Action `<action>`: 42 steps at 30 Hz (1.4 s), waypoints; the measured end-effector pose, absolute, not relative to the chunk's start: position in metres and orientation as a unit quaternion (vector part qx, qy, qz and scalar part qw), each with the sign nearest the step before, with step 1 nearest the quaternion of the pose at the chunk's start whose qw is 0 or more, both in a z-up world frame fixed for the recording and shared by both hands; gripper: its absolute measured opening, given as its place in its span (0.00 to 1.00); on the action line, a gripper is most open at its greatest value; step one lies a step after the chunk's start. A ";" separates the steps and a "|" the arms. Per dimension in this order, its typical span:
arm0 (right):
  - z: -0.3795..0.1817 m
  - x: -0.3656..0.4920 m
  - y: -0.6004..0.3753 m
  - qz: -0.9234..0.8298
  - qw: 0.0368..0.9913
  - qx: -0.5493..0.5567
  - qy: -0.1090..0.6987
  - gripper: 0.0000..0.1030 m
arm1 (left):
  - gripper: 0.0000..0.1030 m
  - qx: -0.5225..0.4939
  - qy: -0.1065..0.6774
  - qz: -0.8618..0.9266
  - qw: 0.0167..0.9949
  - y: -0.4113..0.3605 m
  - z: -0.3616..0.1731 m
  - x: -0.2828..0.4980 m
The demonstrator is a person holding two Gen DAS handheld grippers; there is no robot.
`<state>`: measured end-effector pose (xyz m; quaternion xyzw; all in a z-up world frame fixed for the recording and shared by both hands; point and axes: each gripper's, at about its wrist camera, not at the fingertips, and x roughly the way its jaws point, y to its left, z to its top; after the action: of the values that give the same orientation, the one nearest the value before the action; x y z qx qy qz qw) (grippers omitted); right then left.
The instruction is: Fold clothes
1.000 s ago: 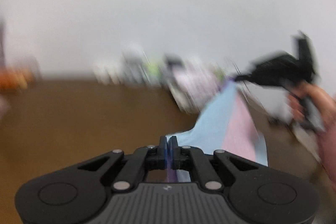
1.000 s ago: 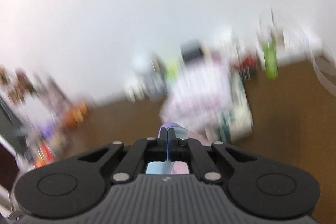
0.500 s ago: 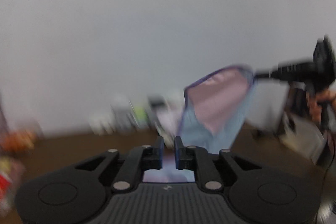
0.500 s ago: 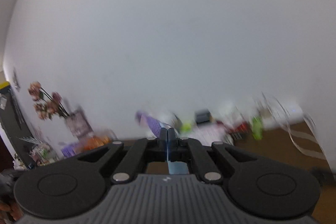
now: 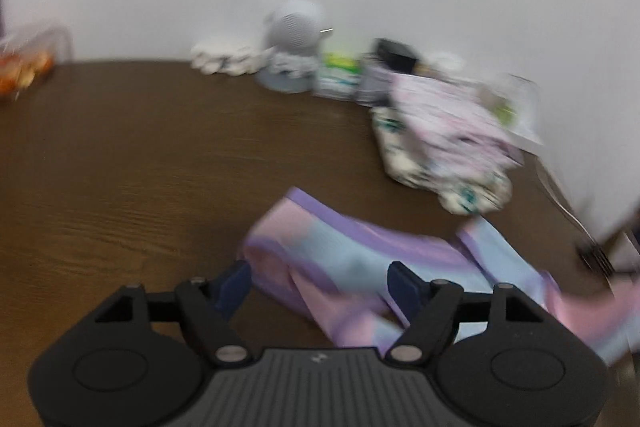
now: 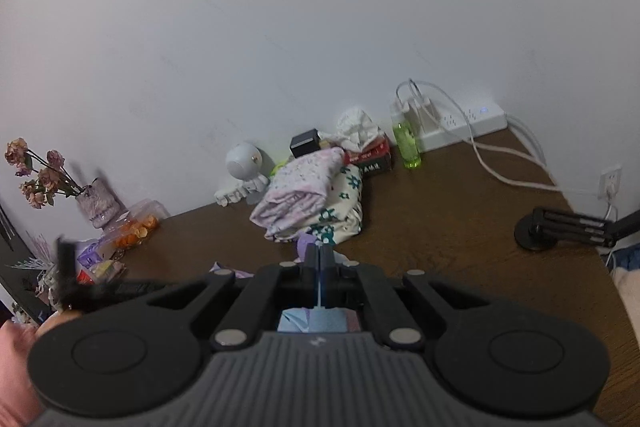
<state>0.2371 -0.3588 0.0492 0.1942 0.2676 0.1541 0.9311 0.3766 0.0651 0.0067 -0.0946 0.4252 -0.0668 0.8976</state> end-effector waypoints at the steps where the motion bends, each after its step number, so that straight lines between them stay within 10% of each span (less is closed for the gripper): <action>1: 0.046 0.242 -0.360 0.157 0.929 0.197 0.271 0.00 | 0.72 -0.094 0.432 -0.053 0.895 0.064 0.000 0.389; 6: 0.032 0.259 -0.365 0.167 0.922 0.203 0.283 0.01 | 0.58 -0.054 0.432 -0.013 0.900 0.053 -0.025 0.431; 9: 0.026 0.266 -0.368 0.168 0.920 0.207 0.287 0.01 | 0.02 -0.043 0.436 -0.040 0.898 0.050 -0.033 0.436; 10: 0.024 0.269 -0.370 0.167 0.920 0.208 0.288 0.01 | 0.00 -0.044 0.434 -0.043 0.899 0.050 -0.032 0.436; 27: 0.124 0.290 -0.404 0.117 0.936 0.299 0.142 0.00 | 0.00 -0.075 0.072 -0.079 0.991 0.111 0.182 0.295; 35: 0.045 0.267 -0.387 0.116 0.922 0.248 0.273 0.02 | 0.00 -0.034 0.184 -0.097 0.978 0.123 0.078 0.175; 39: -0.003 0.279 -0.358 0.136 0.894 0.221 0.364 0.19 | 0.00 -0.058 0.263 -0.118 0.956 0.127 0.010 0.143; 42: -0.018 0.294 -0.324 0.145 0.887 0.187 0.396 0.53 | 0.02 -0.067 0.305 -0.131 0.941 0.133 -0.013 0.130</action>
<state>0.2936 -0.3237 -0.0176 0.1866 0.3958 0.1453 0.8874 0.1299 0.1325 -0.0135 -0.0673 0.3052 -0.1309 0.9408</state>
